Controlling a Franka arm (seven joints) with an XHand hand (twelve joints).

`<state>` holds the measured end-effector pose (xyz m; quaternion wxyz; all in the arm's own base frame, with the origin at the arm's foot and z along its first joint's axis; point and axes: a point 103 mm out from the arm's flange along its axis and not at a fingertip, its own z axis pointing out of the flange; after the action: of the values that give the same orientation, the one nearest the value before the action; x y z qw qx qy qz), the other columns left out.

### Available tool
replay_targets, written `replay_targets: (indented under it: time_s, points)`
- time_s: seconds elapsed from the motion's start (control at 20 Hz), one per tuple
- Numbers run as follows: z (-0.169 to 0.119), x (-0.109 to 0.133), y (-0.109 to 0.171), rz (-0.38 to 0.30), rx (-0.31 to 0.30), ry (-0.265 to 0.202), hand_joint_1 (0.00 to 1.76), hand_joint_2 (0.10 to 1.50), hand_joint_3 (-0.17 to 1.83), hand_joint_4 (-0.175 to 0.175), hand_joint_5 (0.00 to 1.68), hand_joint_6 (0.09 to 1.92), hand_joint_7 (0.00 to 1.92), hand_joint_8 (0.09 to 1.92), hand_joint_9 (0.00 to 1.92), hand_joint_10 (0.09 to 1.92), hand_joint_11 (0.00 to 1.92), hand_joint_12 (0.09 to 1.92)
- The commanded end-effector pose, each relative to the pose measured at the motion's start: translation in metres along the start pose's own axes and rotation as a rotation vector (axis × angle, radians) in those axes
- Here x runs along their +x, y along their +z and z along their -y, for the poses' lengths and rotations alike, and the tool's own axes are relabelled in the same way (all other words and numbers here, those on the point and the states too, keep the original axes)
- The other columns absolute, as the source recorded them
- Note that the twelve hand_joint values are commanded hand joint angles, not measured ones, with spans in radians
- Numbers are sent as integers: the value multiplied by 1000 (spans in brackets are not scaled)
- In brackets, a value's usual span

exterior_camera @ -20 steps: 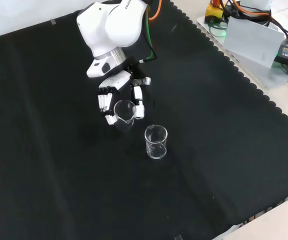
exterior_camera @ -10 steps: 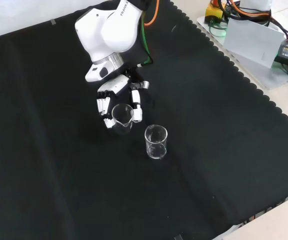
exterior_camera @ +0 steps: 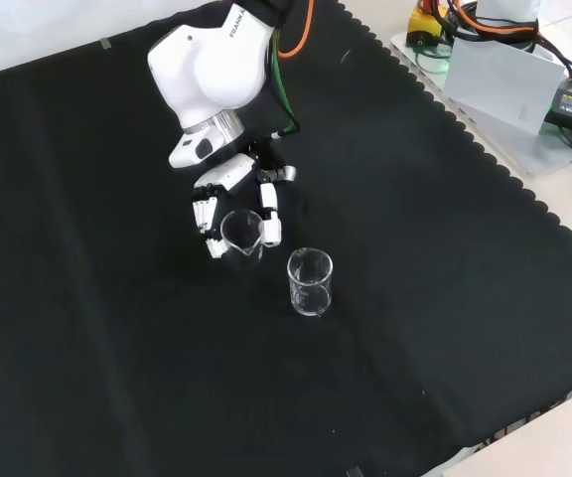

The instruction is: Place the beaker back on the table.

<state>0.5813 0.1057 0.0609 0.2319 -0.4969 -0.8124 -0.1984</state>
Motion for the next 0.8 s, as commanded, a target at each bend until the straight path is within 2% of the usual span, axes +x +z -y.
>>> replay_targets:
  time_s: [0.05, 0.4, 0.8]
  points:
    - [1, -3, 3, -19, -4, 4, 1289, 1118, -175, -175, 1107, 828, 1166, 804, 1406, 912, 1114, 862]
    - [1, -3, 10, -14, -5, 10, 1289, 1117, -175, -175, 1109, 825, 1168, 800, 1407, 908, 1116, 861]
    - [1, -3, 14, -11, -43, 13, 1289, 1116, -175, -175, 1111, 821, 1170, 796, 1410, 902, 1119, 859]
